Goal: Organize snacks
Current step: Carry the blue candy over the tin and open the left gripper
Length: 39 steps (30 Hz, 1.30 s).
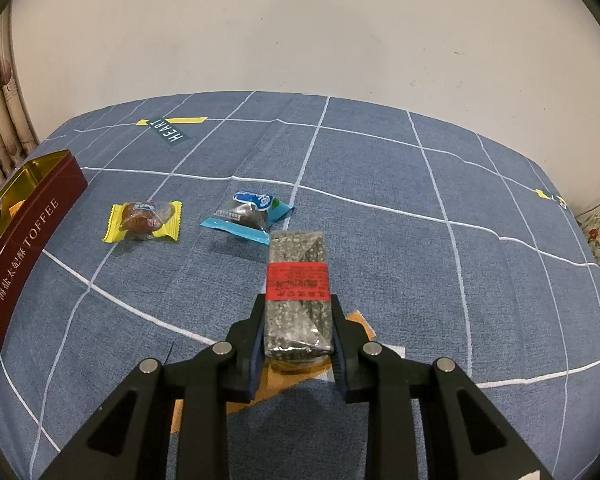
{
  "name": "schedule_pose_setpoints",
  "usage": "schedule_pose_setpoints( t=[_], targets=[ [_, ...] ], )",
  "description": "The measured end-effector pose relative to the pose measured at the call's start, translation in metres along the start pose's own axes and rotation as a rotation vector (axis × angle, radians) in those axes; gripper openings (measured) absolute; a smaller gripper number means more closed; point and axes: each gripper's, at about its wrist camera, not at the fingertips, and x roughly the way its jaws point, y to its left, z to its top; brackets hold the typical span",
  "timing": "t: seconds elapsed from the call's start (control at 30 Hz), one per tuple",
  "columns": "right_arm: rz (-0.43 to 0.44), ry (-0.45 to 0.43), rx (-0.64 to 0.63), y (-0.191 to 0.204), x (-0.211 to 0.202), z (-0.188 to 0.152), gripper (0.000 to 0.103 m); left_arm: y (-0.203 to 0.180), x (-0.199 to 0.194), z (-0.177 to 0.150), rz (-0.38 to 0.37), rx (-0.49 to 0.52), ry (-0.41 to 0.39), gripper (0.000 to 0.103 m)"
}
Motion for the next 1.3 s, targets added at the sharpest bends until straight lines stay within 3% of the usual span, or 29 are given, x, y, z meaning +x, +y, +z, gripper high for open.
schedule_pose_setpoints(
  t=[0.27,0.8,1.3],
  targets=[
    [0.000,0.000,-0.001,0.000,0.000,0.000,0.028,0.005,0.014,-0.004,-0.003,-0.011,0.043,0.028],
    [0.001,0.001,-0.002,0.000,0.000,0.000,0.028,0.007,0.017,-0.004,-0.006,-0.005,0.053,0.031],
    [0.001,0.000,-0.004,0.000,0.000,0.000,0.028,0.021,-0.010,-0.001,-0.038,-0.025,-0.004,0.042]
  ],
)
